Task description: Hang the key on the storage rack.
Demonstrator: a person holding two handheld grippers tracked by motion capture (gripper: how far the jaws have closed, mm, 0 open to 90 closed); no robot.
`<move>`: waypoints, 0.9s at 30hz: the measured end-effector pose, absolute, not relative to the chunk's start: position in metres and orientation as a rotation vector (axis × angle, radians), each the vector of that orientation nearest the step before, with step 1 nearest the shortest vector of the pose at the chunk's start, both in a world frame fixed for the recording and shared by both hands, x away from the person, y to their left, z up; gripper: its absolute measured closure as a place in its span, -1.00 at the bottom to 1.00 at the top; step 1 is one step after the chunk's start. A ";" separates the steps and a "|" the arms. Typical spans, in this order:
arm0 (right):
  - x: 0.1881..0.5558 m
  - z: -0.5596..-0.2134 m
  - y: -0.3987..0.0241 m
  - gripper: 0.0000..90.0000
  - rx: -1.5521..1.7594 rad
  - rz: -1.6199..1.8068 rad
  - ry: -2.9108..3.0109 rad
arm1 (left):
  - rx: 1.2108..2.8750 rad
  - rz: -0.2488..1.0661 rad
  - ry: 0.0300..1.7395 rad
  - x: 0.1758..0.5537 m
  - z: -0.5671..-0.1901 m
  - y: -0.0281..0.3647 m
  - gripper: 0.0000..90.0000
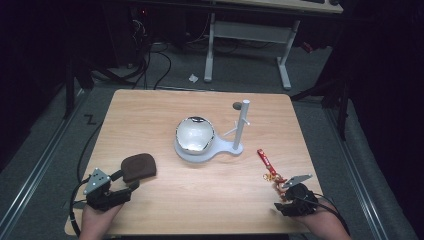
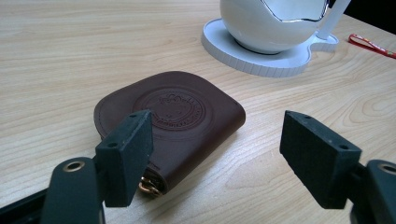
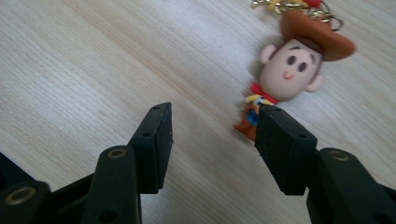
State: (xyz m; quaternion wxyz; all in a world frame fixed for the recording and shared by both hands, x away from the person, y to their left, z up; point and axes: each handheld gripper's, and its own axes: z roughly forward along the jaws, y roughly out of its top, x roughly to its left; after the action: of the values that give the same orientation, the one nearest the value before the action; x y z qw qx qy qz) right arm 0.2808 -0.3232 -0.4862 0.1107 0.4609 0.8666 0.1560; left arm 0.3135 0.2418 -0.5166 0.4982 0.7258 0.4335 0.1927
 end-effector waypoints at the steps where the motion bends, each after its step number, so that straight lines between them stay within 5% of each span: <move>1: 0.281 -0.484 -0.325 0.06 1.361 0.451 2.545 | 1.758 0.467 1.049 0.314 -0.517 0.241 -0.42; 8: 0.295 -0.471 -0.336 0.22 1.469 0.420 2.531 | 1.769 0.469 1.041 0.313 -0.517 0.241 -0.42; 27: 0.337 -0.480 -0.347 0.14 1.747 0.478 2.428 | 1.757 0.464 1.051 0.312 -0.517 0.245 -0.41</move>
State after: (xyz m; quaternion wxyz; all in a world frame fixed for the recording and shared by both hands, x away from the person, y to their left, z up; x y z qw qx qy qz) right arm 0.3372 -0.3471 -0.4796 0.0563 0.5758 0.8003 0.1574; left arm 0.3122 0.2446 -0.5171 0.4979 0.7260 0.4340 0.1917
